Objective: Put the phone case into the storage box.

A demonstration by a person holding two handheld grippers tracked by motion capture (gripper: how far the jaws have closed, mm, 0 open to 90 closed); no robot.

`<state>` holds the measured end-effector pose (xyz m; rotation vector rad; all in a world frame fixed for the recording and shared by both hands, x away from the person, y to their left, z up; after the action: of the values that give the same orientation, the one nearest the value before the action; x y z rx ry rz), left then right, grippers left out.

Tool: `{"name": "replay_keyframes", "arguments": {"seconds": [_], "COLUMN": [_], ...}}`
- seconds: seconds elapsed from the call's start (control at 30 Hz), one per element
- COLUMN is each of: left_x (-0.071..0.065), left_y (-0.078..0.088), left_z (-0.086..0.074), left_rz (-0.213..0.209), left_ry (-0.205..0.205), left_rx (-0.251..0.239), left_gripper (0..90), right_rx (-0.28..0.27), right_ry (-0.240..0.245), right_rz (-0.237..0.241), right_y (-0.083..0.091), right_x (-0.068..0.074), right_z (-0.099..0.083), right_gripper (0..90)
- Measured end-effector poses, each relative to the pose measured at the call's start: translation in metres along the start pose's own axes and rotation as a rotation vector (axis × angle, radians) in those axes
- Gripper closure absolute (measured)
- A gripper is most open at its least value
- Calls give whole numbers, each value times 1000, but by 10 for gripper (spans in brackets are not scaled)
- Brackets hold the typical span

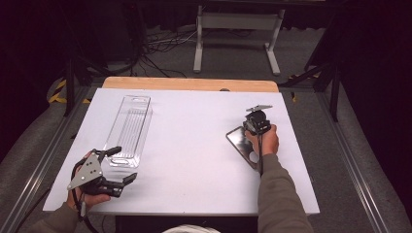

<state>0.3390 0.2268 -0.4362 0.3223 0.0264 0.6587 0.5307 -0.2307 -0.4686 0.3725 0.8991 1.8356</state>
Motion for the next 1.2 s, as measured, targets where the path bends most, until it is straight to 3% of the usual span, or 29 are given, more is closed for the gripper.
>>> {"name": "replay_keyframes", "arguments": {"seconds": [0.37, 0.63, 0.87, 1.03, 1.2], "left_x": [-1, -1, -1, -2, -2], "left_y": [-1, -2, -2, -2, -2], "left_z": [-1, -1, -1, -1, -1], "left_rz": [-4, -2, 0, -3, -4], "left_ry": [0, -6, -9, -15, -12], "left_rx": [12, 14, 14, 19, 22], "left_gripper": [65, 66, 66, 66, 66], "right_rx": [36, 42, 41, 33, 23], "right_ry": [39, 83, 141, 176, 248], "right_rz": [23, 82, 118, 182, 238], "right_y": [-6, -1, 11, 23, 35], "right_x": [10, 26, 45, 61, 80], "right_z": [2, 2, -5, -15, -24], "right_gripper": [900, 900, 900, 900, 900]}}
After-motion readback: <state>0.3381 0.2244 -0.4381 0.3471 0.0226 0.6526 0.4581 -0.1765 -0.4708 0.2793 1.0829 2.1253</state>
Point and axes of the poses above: each handheld gripper's, and its own axes: y roughly backward along the jaws, z roughly out of its top, x roughly to its left, the point moved 4 cm from there along -y, roughly forward along the jaws, and after that the axes turned 6 degrees about y, right-handed, at the moved point
